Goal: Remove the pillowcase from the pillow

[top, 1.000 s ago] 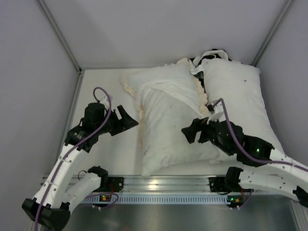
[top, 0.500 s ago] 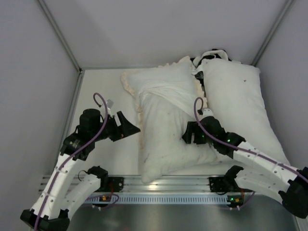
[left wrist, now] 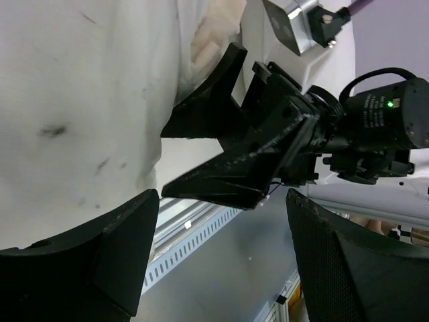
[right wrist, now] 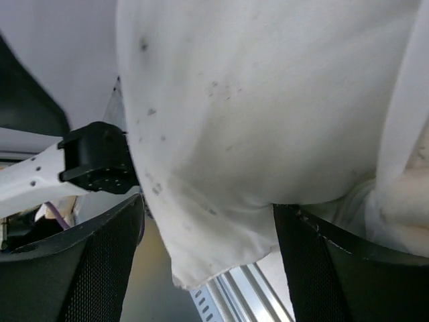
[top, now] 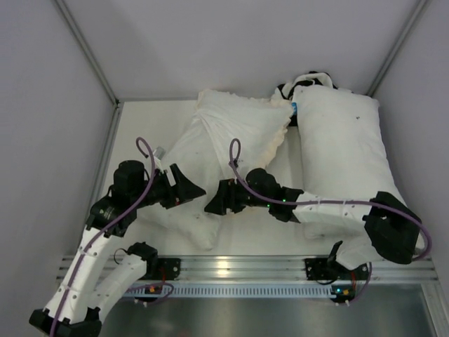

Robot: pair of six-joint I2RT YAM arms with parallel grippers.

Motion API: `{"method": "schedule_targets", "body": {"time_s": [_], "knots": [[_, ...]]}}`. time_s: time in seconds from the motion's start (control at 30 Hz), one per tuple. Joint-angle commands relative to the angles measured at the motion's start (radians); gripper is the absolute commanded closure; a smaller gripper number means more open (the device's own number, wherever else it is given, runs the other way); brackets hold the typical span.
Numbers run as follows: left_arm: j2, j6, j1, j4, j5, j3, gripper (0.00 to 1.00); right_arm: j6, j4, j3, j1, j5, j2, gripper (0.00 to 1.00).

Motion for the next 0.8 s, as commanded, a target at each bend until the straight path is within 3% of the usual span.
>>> {"method": "schedule_targets", "body": {"time_s": [0.0,0.27,0.33,0.47,0.77], "knots": [[-0.018,-0.006,0.0,-0.006,0.036,0.024,0.2,-0.046,0.039,0.058,0.028,0.026,-0.059,0.25],[-0.008,0.014,-0.001,-0.014,0.023,-0.068,0.2,-0.25,-0.367,0.036,0.002,0.287,-0.345,0.23],[-0.006,0.011,-0.001,-0.012,0.026,-0.085,0.2,-0.276,-0.397,0.015,-0.029,0.302,-0.372,0.22],[-0.02,0.009,0.0,-0.014,0.046,-0.108,0.2,-0.339,-0.392,-0.007,-0.11,0.249,-0.348,0.22],[-0.149,-0.053,-0.001,-0.043,0.175,-0.217,0.2,-0.407,-0.195,0.033,-0.141,0.086,-0.136,0.24]]}}
